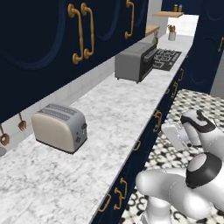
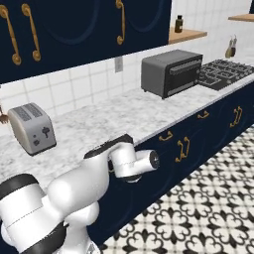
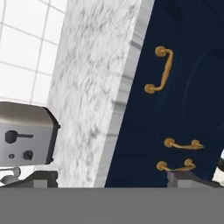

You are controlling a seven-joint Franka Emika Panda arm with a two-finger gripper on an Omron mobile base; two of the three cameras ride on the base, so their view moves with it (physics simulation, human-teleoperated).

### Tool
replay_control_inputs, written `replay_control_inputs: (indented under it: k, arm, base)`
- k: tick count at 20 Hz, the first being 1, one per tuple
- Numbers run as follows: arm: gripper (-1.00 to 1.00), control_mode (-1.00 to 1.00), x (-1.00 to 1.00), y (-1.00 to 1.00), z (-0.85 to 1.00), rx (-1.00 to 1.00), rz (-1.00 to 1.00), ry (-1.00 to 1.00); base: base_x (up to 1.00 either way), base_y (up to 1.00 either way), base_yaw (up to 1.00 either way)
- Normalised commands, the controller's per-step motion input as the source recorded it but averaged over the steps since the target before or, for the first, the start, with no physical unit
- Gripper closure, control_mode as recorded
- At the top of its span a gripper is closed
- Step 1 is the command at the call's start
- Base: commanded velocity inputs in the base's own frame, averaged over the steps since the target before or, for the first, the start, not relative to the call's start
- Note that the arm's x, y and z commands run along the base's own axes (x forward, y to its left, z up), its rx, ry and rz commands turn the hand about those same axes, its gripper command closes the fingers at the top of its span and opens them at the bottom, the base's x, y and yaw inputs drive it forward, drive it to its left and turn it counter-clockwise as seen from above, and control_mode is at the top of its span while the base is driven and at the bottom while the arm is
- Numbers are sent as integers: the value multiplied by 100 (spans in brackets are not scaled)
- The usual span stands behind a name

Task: Take a straw from the drawer in front and place it inside the glass cup on the dining counter.

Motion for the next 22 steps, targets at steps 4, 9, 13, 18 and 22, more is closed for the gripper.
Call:
replay_control_inputs:
  k: [4, 9, 13, 18, 22]
  arm:
    - [-100, -100, 67, 0, -61, 8, 0, 0]
    - [-100, -100, 51, -6, -64, 16, 1, 0]
    - [-100, -100, 35, -12, -43, 13, 4, 0]
    - [-100, -100, 34, -15, -29, 12, 2, 2]
    - [-100, -100, 43, -15, -36, 11, 3, 2]
  base:
    - [0, 0, 0]
    - [0, 0, 0]
    - [0, 0, 0]
    - [0, 0, 0]
    - [0, 0, 0]
